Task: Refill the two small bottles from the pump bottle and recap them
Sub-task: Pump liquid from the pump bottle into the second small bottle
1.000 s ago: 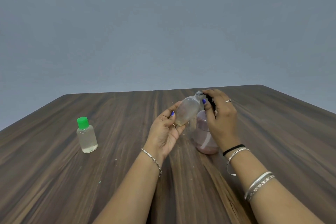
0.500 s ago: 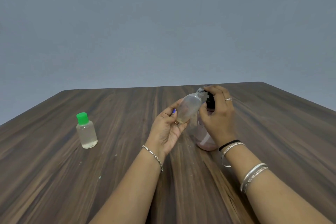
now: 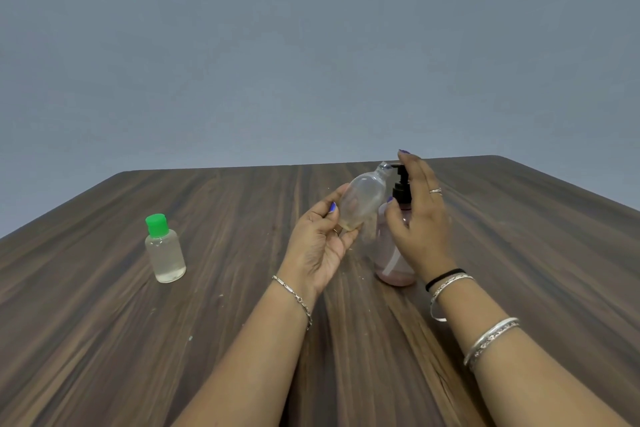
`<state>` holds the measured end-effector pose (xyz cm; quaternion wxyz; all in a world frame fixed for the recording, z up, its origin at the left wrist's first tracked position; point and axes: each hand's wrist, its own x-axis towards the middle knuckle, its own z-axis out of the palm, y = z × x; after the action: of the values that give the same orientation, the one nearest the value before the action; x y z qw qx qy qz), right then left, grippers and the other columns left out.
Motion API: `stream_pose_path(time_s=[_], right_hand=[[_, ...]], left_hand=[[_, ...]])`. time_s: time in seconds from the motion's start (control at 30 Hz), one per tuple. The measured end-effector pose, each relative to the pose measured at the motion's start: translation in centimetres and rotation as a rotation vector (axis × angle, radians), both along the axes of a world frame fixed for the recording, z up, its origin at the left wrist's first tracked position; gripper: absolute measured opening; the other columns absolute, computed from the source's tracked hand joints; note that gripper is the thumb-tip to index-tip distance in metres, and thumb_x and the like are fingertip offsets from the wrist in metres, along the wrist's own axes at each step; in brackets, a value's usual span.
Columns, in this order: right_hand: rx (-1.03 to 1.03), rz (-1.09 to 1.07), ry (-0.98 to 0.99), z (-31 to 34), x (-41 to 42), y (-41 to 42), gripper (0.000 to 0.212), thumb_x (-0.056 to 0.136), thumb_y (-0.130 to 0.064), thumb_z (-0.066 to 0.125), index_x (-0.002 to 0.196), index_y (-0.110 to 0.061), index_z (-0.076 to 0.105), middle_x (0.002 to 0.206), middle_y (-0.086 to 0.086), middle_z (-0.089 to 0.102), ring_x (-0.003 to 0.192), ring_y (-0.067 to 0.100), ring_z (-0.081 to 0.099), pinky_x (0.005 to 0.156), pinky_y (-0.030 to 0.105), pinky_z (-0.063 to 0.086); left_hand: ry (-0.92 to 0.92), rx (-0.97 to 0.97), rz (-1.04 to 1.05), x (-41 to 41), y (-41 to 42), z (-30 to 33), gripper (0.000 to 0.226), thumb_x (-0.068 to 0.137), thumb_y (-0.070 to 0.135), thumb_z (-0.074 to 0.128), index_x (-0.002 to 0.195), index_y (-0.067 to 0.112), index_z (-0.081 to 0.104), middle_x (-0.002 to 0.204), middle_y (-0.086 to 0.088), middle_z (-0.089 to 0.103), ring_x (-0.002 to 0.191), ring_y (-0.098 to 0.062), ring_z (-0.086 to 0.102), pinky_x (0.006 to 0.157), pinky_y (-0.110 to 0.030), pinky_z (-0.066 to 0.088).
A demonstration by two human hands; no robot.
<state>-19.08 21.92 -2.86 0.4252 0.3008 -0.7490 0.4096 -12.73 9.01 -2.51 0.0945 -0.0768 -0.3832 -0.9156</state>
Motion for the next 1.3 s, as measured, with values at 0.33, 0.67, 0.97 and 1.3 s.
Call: stream_pose_path(time_s=[0.33, 0.67, 0.97, 1.3], right_hand=[[-0.084, -0.063, 0.095, -0.14, 0.09, -0.64, 0.040, 0.073, -0.017, 0.048, 0.109, -0.005, 0.059, 0.110, 0.011, 0.060, 0.103, 0.016, 0.051, 0.082, 0.017, 0.040], [-0.014, -0.086, 0.062, -0.39, 0.39, -0.67, 0.061, 0.078, -0.022, 0.039, 0.138, -0.014, 0.045, 0.142, 0.002, 0.047, 0.125, 0.006, 0.039, 0.083, 0.023, 0.043], [-0.058, -0.060, 0.094, -0.13, 0.29, -0.73, 0.042, 0.074, -0.018, 0.046, 0.111, -0.003, 0.060, 0.113, 0.012, 0.060, 0.103, 0.010, 0.049, 0.079, 0.015, 0.041], [-0.017, -0.104, 0.070, -0.53, 0.35, -0.77, 0.061, 0.077, -0.021, 0.039, 0.137, -0.013, 0.046, 0.142, 0.003, 0.047, 0.123, 0.006, 0.040, 0.082, 0.023, 0.042]], left_hand=[[-0.032, 0.018, 0.033, 0.02, -0.26, -0.24, 0.032, 0.096, -0.003, 0.031, 0.108, 0.005, 0.060, 0.109, -0.010, 0.066, 0.095, -0.017, 0.066, 0.089, -0.031, 0.050], [-0.012, 0.038, 0.029, 0.11, -0.32, -0.04, 0.031, 0.096, -0.003, 0.033, 0.112, 0.003, 0.058, 0.114, -0.012, 0.064, 0.097, -0.019, 0.065, 0.086, -0.030, 0.052], [-0.044, 0.042, 0.032, 0.05, -0.23, -0.31, 0.031, 0.096, -0.003, 0.032, 0.108, 0.004, 0.059, 0.107, -0.010, 0.067, 0.092, -0.016, 0.067, 0.087, -0.030, 0.051], [-0.026, 0.034, 0.031, 0.26, -0.09, -0.12, 0.031, 0.097, -0.002, 0.031, 0.112, 0.005, 0.058, 0.106, -0.009, 0.067, 0.092, -0.016, 0.067, 0.086, -0.030, 0.051]])
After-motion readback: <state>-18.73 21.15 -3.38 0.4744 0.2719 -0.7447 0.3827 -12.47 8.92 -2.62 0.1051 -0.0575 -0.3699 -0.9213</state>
